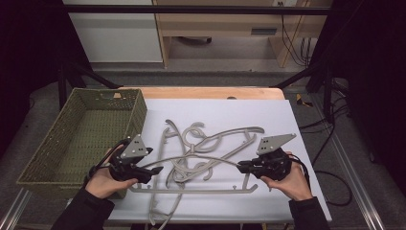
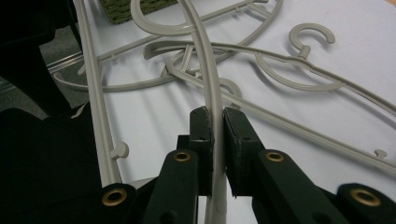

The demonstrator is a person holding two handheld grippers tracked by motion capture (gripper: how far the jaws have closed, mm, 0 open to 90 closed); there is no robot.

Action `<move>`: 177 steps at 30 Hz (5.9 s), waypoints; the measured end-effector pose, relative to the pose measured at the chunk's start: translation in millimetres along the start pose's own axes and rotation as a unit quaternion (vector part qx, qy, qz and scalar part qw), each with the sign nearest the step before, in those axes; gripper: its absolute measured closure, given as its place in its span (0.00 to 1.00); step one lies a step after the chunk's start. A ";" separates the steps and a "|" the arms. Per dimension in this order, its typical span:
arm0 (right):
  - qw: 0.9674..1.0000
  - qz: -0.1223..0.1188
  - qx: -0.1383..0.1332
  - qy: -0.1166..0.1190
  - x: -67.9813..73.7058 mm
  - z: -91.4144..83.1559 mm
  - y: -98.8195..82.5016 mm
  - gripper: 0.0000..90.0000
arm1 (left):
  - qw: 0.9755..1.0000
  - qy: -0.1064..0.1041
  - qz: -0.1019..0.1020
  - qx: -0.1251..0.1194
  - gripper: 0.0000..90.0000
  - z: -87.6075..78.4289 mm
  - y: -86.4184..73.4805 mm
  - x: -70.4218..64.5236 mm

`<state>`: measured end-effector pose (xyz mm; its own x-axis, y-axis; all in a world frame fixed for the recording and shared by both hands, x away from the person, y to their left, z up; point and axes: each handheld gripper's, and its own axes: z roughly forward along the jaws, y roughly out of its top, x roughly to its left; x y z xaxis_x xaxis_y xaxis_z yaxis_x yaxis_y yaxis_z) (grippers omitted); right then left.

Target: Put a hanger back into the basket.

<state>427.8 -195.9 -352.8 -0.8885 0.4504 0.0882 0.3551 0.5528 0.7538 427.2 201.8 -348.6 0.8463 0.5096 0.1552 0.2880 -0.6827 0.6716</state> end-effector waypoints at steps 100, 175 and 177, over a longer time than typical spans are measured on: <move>0.950 0.132 -0.176 -0.223 -14.8 -19.7 -62.8 0.07 | 0.966 0.195 -0.127 -0.110 0.92 -98.0 -20.1 84.7; 0.953 0.130 -0.157 -0.224 -16.1 -11.3 -62.0 0.06 | 0.936 0.280 -0.209 0.037 0.92 -102.4 -170.1 156.7; 0.953 0.130 -0.157 -0.225 -16.2 -11.5 -62.1 0.06 | 0.935 0.279 -0.212 0.048 0.91 -100.7 -167.9 156.8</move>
<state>416.8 -245.6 -393.6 -0.5419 0.8380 0.0641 0.3796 0.1761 0.9082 466.4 449.1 -364.1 0.2887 0.9211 0.2613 0.6058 -0.3871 0.6952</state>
